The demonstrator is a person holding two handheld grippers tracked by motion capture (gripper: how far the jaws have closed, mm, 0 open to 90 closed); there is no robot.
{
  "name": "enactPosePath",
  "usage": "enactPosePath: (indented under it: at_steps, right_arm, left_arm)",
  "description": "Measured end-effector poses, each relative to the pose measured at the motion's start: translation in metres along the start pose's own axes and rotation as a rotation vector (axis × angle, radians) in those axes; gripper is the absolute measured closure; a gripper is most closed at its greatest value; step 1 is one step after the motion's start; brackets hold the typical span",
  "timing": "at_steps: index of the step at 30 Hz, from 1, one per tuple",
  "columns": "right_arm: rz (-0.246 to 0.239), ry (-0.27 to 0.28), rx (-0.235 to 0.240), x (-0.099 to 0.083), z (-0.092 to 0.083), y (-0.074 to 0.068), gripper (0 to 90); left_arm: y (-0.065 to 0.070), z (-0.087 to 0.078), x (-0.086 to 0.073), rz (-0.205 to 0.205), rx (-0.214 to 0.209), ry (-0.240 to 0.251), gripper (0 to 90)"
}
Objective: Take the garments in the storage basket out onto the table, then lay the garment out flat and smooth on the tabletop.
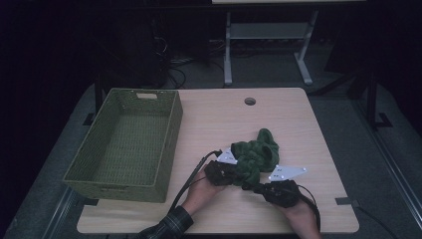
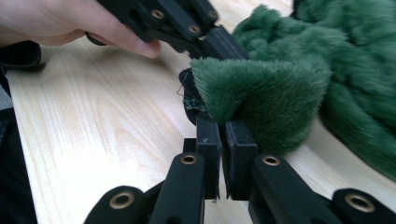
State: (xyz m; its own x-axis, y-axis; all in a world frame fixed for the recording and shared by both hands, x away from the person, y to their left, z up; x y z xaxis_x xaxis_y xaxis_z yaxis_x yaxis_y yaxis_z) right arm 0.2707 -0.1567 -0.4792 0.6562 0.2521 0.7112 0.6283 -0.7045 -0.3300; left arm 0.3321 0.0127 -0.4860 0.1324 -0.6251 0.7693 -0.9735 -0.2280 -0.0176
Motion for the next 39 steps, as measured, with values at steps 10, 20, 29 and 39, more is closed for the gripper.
enactPosePath:
  at_steps: [10,20,29,39]
  right_arm:
    - [0.035,0.039,-0.022,0.001,-0.023,0.017,85.9]
    - [0.082,0.068,-0.033,-0.004,-0.044,0.033,85.7]
    - [0.157,0.081,-0.042,-0.017,-0.066,0.053,84.9]
    - [0.214,0.085,-0.168,-0.028,-0.083,0.08,73.5]
  left_arm:
    - [-0.005,-0.019,0.003,-0.006,0.013,0.04,87.0]
    - [-0.01,-0.048,0.001,-0.055,0.033,0.096,87.6]
    - [-0.006,-0.063,-0.024,-0.122,0.034,0.07,87.7]
    - [-0.013,-0.068,-0.036,-0.18,0.098,0.033,71.5]
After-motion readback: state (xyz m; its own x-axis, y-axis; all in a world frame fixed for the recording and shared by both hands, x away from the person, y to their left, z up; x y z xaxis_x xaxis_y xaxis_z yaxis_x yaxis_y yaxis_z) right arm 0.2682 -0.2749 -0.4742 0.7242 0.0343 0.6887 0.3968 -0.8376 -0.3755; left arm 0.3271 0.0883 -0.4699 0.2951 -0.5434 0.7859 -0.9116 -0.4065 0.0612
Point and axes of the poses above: each handheld gripper's, and its own axes: z roughly forward along the jaws, x roughly out of its top, y roughly to its right, the point moved 4 cm from there along z, roughly forward along the jaws, and after that the axes turned 14 degrees about z, right-handed, at the moved point
